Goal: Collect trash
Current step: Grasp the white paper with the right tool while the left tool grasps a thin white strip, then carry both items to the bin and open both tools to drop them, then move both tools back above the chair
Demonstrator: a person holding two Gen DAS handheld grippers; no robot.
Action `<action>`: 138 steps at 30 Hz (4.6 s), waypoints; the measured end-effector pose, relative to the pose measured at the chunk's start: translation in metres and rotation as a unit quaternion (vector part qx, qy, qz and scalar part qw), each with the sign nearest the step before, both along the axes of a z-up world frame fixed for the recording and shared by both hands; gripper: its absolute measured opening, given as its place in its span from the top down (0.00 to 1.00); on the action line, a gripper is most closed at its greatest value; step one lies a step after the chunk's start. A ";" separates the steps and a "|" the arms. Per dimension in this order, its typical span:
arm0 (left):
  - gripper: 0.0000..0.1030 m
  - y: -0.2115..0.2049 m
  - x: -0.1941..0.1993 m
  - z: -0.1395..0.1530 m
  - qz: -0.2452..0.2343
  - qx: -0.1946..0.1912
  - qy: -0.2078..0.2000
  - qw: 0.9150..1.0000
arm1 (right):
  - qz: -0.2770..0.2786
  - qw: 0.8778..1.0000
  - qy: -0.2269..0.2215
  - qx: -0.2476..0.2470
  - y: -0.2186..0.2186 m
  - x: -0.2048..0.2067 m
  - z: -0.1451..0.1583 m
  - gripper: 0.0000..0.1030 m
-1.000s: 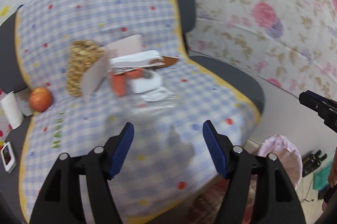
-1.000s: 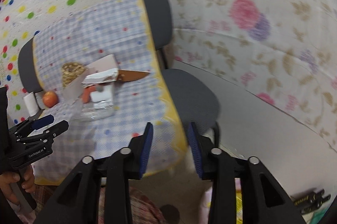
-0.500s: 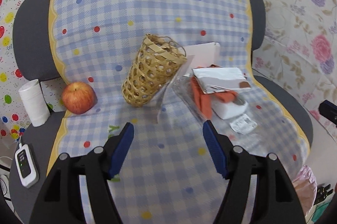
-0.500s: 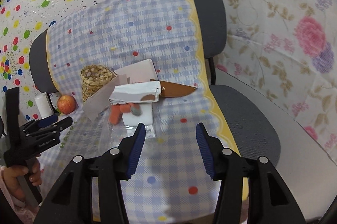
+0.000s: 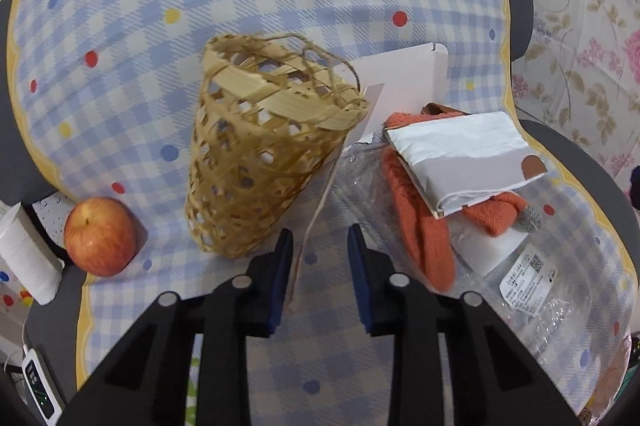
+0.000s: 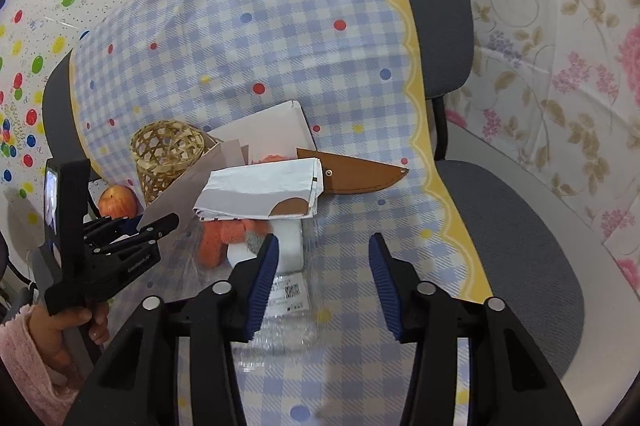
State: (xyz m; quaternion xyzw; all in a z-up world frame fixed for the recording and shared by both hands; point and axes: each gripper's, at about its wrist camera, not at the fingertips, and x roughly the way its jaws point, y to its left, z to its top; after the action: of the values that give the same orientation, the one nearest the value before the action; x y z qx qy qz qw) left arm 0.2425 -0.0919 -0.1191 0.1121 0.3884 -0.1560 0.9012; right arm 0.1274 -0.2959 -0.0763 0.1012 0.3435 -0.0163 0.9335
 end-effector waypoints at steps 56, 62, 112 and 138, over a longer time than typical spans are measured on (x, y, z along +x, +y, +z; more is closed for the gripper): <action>1.00 0.004 -0.200 0.064 -0.073 -0.116 -0.020 0.990 | -0.065 0.994 -0.088 -0.006 -0.030 -0.170 0.048 0.98; 1.00 -0.022 -0.231 0.053 -0.119 -0.121 -0.013 0.985 | -0.106 0.991 -0.081 -0.023 -0.044 -0.212 0.040 0.98; 0.41 -0.197 -0.317 -0.005 -0.278 -0.065 0.070 0.956 | -0.335 0.941 -0.011 -0.045 -0.152 -0.402 -0.022 0.64; 0.21 0.054 -0.196 0.067 0.089 -0.027 -0.013 0.996 | 0.019 0.998 -0.033 -0.042 0.033 -0.162 0.015 0.55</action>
State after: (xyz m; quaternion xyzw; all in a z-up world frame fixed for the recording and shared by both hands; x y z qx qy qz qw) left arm 0.0463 -0.0378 -0.0521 0.0547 0.3808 -0.0843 0.9192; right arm -0.0347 -0.2633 -0.0612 0.0556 0.3133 -0.0096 0.9480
